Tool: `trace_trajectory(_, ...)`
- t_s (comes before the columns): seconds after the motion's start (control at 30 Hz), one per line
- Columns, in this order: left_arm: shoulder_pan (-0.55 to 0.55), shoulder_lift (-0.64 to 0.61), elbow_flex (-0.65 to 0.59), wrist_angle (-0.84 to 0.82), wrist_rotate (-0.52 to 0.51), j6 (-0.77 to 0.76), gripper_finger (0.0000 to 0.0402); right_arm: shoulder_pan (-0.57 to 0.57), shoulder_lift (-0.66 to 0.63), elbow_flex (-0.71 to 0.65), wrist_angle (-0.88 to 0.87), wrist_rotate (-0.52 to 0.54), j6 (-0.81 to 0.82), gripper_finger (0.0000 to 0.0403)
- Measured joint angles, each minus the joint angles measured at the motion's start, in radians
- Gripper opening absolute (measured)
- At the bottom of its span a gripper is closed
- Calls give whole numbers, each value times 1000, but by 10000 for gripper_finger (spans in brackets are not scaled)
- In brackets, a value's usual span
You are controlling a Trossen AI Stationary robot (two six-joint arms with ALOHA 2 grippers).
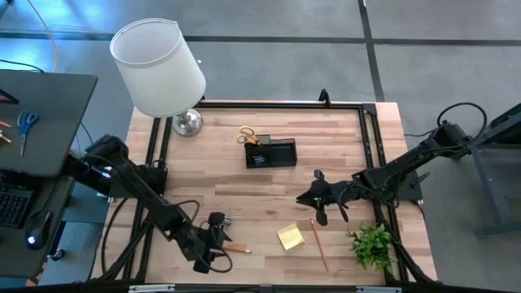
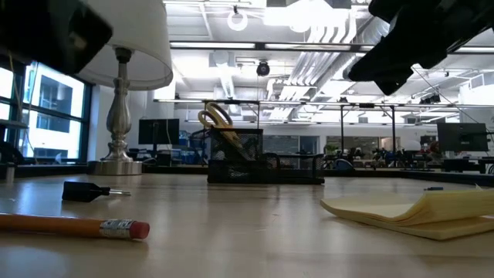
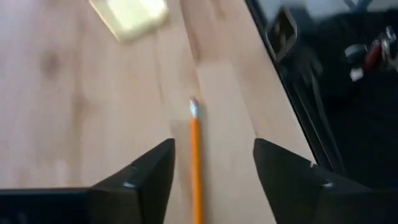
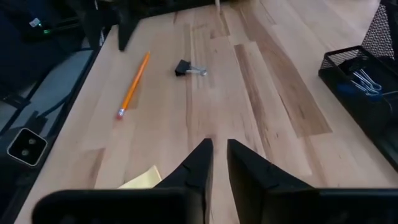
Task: Pick and place office supplies into organizer
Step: Put the left orange pencil into the black desk organizer
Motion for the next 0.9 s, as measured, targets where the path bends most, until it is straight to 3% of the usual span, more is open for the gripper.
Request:
trace_trajectory(0.17, -9, 17, 0, -46, 34, -77, 218, 0, 0, 0, 2, -6, -13, 48)
trace_trajectory(0.43, -8, 17, 0, -92, 23, -96, 174, 0, 0, 0, 30, 134, -37, 47)
trace_trajectory(0.6, -7, 16, 0, -59, 15, -67, 152, 0, 0, 0, 53, 129, -36, 48)
trace_trajectory(0.9, -7, 27, 0, 51, -72, -81, 143, 0, 33, 0, 210, -61, -141, 48)
